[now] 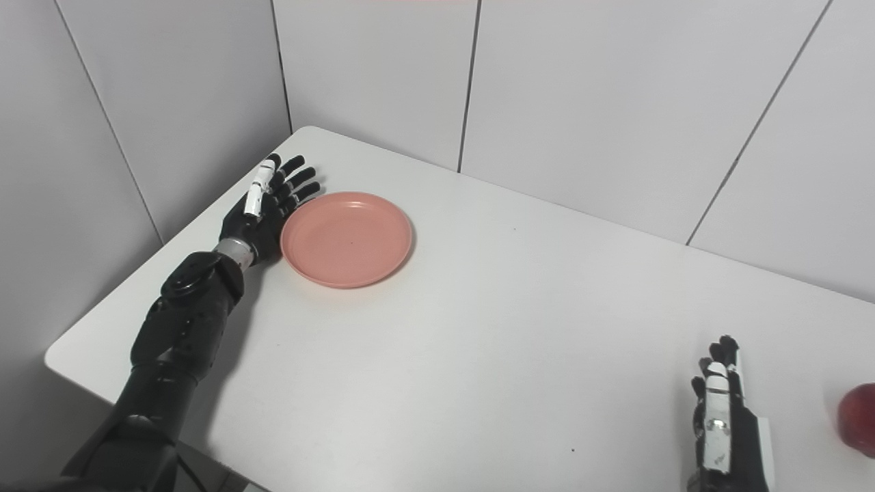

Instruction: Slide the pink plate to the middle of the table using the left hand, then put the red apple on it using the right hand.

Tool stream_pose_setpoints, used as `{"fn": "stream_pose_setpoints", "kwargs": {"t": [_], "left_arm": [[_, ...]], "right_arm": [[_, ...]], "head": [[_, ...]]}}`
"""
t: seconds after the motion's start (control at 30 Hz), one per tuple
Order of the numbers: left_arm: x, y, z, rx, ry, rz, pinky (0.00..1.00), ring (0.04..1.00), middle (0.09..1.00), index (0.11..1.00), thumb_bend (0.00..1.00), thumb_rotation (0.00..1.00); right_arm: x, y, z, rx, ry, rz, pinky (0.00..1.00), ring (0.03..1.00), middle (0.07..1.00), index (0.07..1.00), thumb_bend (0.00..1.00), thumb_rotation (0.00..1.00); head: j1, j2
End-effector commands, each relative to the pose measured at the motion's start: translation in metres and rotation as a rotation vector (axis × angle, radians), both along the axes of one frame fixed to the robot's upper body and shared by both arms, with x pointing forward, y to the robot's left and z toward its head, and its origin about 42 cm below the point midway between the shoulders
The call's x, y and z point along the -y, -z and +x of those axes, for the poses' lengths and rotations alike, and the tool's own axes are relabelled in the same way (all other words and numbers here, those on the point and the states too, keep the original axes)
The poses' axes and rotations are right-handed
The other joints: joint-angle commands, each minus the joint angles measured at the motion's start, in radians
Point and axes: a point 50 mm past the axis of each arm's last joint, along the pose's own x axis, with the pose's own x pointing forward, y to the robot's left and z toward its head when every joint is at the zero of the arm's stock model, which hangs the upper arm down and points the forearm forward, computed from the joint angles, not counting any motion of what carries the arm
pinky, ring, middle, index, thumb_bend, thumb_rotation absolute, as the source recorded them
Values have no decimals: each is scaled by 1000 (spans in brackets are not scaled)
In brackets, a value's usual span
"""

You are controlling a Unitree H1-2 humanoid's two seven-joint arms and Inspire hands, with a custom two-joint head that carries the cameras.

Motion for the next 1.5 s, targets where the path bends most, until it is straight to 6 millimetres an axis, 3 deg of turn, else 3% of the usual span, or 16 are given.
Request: {"fn": "stream_pose_setpoints", "kwargs": {"t": [0.0,0.4,1.47], "left_arm": [[0,-23,8,62,16,30,916,913,919,903,336,1000],[19,-20,11,65,46,24,908,904,911,899,337,1000],[43,-16,16,59,91,-3,888,895,900,884,333,1000]], "right_arm": [[-3,-18,6,76,-7,11,1000,1000,1000,1000,52,1000],[-4,-19,6,89,-19,4,1000,1000,1000,1000,33,1000],[-3,-19,6,83,-11,0,1000,1000,1000,1000,47,1000]], "head": [[-3,2],[-7,5],[-19,20]]}}
